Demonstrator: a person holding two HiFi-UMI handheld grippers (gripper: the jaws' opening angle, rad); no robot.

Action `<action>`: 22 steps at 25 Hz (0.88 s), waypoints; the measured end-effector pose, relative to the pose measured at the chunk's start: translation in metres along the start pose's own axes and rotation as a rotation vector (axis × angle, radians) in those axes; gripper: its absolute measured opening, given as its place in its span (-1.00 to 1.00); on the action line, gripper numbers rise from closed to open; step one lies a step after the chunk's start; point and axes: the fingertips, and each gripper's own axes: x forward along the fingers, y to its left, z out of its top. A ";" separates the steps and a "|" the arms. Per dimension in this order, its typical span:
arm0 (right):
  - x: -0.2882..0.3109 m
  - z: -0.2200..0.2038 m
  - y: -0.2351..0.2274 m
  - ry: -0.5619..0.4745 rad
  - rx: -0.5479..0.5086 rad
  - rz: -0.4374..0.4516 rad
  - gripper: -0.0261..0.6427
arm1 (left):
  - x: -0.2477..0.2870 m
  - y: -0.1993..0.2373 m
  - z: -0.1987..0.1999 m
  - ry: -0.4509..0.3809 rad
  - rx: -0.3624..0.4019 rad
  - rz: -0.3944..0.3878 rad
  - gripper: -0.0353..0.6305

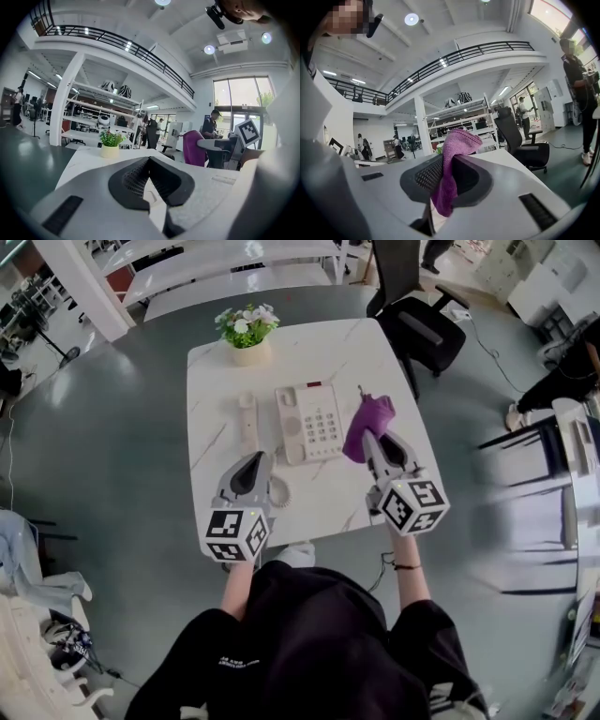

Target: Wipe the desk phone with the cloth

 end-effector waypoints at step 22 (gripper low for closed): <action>0.111 -0.012 -0.019 0.119 -0.059 0.119 -0.81 | 0.049 0.036 -0.016 0.060 -0.072 0.112 -0.90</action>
